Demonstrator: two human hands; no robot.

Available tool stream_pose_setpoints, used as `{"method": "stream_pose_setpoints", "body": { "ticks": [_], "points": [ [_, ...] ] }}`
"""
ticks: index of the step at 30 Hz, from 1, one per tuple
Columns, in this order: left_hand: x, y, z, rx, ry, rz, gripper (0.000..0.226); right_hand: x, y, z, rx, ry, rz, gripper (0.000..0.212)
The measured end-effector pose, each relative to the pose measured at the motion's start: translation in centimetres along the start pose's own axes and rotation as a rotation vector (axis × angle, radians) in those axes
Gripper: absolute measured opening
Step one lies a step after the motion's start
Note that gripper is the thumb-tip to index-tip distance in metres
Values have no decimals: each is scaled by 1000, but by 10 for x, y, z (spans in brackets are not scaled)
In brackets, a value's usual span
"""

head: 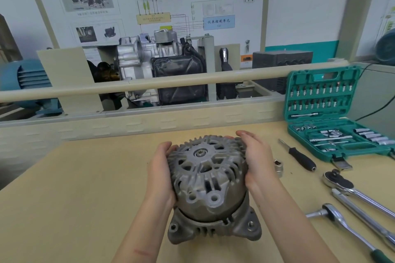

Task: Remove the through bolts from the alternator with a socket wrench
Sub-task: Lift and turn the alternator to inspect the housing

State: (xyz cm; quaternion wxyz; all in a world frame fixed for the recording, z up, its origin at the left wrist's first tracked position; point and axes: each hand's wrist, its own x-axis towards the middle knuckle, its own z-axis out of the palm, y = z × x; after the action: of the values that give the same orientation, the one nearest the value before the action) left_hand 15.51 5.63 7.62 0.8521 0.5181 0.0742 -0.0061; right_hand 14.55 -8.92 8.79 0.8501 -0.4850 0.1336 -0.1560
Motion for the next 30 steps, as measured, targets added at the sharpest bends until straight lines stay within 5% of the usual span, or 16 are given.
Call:
{"method": "stream_pose_setpoints", "body": {
  "ticks": [7, 16, 26, 30],
  "points": [
    [3, 44, 26, -62, -143, 315, 32, 8, -56, 20, 103, -147, -206, 13],
    [-9, 13, 21, 32, -116, 382, 21, 6, -42, 5, 105, -95, -97, 15],
    [-20, 10, 16, -118, -124, 442, 26, -8, -44, 7, 131, -210, -288, 18],
    [-30, 19, 13, -126, -223, 278, 30, -19, -48, 13, 163, -279, -424, 19]
  ]
}}
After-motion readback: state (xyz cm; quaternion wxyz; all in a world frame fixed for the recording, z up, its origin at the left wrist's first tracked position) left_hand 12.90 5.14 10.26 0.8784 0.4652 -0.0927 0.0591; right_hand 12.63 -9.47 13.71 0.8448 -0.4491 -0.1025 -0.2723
